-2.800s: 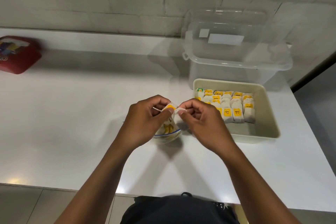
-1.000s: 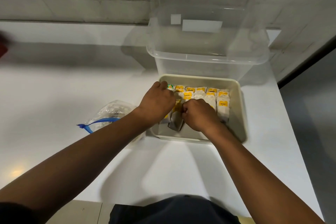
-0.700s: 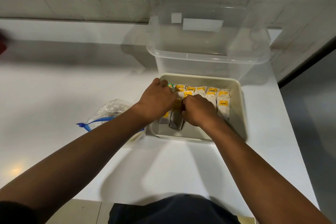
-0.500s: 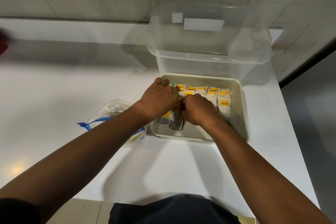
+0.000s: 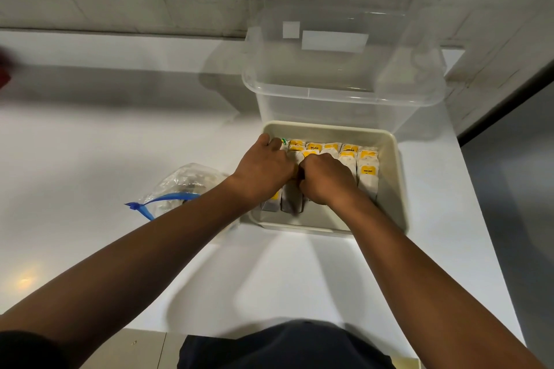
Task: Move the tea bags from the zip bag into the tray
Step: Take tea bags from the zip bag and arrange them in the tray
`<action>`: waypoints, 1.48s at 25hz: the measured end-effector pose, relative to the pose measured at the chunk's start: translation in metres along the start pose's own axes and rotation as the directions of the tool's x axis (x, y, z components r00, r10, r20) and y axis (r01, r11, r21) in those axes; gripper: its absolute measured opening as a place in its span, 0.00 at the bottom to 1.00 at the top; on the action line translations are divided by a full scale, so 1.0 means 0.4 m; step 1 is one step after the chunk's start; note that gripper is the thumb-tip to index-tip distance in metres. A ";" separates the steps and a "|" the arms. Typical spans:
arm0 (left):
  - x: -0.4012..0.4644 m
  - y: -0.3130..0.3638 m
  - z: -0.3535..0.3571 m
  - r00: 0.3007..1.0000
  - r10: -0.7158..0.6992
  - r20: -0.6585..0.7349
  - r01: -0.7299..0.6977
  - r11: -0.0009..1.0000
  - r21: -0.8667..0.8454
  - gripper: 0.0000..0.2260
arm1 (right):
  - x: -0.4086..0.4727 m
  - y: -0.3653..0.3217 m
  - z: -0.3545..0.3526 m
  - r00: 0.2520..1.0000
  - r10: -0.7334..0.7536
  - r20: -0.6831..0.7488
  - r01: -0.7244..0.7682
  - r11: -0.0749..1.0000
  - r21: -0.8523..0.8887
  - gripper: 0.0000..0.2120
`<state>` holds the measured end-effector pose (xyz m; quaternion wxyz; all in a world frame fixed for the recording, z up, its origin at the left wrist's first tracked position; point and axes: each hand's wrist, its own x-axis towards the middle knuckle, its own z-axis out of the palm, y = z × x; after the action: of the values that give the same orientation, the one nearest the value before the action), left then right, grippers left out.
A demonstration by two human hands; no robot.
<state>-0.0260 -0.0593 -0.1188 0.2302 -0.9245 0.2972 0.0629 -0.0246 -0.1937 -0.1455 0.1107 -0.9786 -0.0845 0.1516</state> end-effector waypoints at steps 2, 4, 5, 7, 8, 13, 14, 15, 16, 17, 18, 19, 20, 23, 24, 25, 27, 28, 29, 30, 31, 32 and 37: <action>-0.001 -0.002 0.003 1.000 -0.012 0.001 0.012 1.000 -0.012 0.13 | 0.002 0.003 0.005 1.000 0.002 0.010 -0.002 1.000 0.001 0.08; -0.003 -0.009 0.006 0.999 -0.018 -0.041 0.017 1.000 -0.019 0.13 | 0.004 0.006 0.007 1.000 0.012 0.012 -0.012 1.000 -0.002 0.08; -0.006 -0.016 0.007 0.996 -0.018 -0.083 0.016 1.000 -0.019 0.12 | 0.005 0.008 0.009 1.000 0.016 0.005 -0.016 1.000 0.003 0.08; -0.013 -0.036 0.013 0.990 -0.036 -0.135 0.033 0.999 -0.024 0.09 | 0.004 0.009 0.012 1.000 0.018 -0.014 -0.018 1.000 0.021 0.07; -0.015 -0.042 0.020 0.986 -0.049 -0.162 0.045 0.999 -0.027 0.08 | 0.003 0.010 0.014 1.000 0.017 -0.021 -0.016 0.999 0.032 0.07; -0.035 -0.036 0.020 0.982 -0.076 -0.170 0.061 0.994 -0.092 0.12 | 0.006 0.012 0.023 0.999 0.002 -0.038 0.001 0.998 0.070 0.05; -0.040 -0.037 0.019 0.984 -0.094 -0.150 0.074 0.988 -0.133 0.12 | 0.005 0.013 0.023 0.999 -0.001 -0.041 0.004 0.997 0.073 0.05; -0.047 -0.040 0.017 0.986 -0.108 -0.129 0.085 0.982 -0.170 0.12 | 0.003 0.015 0.024 0.999 -0.002 -0.041 0.005 0.998 0.068 0.05; -0.055 -0.044 0.013 0.988 -0.109 -0.106 0.086 0.976 -0.198 0.12 | -0.001 0.016 0.025 0.999 -0.003 -0.038 0.005 0.999 0.053 0.05; -0.062 -0.047 0.008 0.991 -0.100 -0.085 0.080 0.973 -0.216 0.12 | -0.003 0.017 0.025 0.999 -0.002 -0.042 0.004 0.999 0.038 0.05; -0.069 -0.049 0.004 0.994 -0.085 -0.071 0.067 0.972 -0.227 0.12 | -0.005 0.018 0.025 0.998 -0.002 -0.058 0.004 0.999 0.035 0.05; -0.073 -0.048 0.000 0.996 -0.071 -0.058 0.055 0.971 -0.234 0.13 | -0.007 0.018 0.024 0.997 -0.010 -0.083 0.014 0.999 0.046 0.06; -0.075 -0.048 -0.003 0.996 -0.068 -0.051 0.053 0.969 -0.241 0.13 | -0.009 0.016 0.023 0.994 -0.042 -0.103 0.049 0.996 0.073 0.07; -0.072 -0.068 -0.003 0.989 -0.128 -0.068 0.108 0.962 -0.250 0.12 | -0.018 0.001 0.021 0.973 -0.221 -0.059 0.229 0.953 0.199 0.07; -0.071 -0.077 -0.001 0.986 -0.147 -0.074 0.123 0.958 -0.258 0.12 | -0.024 -0.008 0.022 0.967 -0.255 -0.009 0.250 0.944 0.216 0.08; -0.071 -0.083 0.002 0.985 -0.158 -0.070 0.133 0.952 -0.276 0.12 | -0.027 -0.017 0.029 0.963 -0.266 0.036 0.254 0.946 0.200 0.09; -0.072 -0.083 0.007 0.985 -0.164 -0.062 0.137 0.941 -0.308 0.12 | -0.026 -0.028 0.047 0.962 -0.264 0.065 0.254 0.959 0.127 0.08; -0.072 -0.080 0.010 0.984 -0.164 -0.069 0.135 0.939 -0.318 0.12 | -0.023 -0.032 0.055 0.964 -0.257 0.066 0.248 0.962 0.114 0.08; -0.073 -0.078 0.012 0.983 -0.166 -0.078 0.132 0.935 -0.329 0.12 | -0.019 -0.034 0.059 0.966 -0.246 0.074 0.236 0.964 0.127 0.08; -0.073 -0.078 0.014 0.982 -0.170 -0.087 0.131 0.931 -0.341 0.12 | -0.014 -0.035 0.061 0.967 -0.237 0.093 0.220 0.962 0.161 0.09; -0.074 -0.080 0.017 0.980 -0.177 -0.095 0.133 0.926 -0.354 0.12 | -0.009 -0.034 0.060 0.966 -0.233 0.114 0.207 0.957 0.205 0.09; -0.075 -0.081 0.020 0.978 -0.182 -0.099 0.135 0.922 -0.363 0.12 | -0.004 -0.035 0.059 0.964 -0.230 0.134 0.194 0.951 0.241 0.09; -0.074 -0.072 0.027 0.978 -0.173 -0.113 0.121 0.923 -0.366 0.13 | 0.003 -0.049 0.057 0.987 -0.148 0.057 0.138 0.979 0.152 0.06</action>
<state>-0.0335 -0.0182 -0.1099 0.0403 -0.9727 0.2263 0.0318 -0.0334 -0.1704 -0.1623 0.1907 -0.9534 -0.1468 0.1822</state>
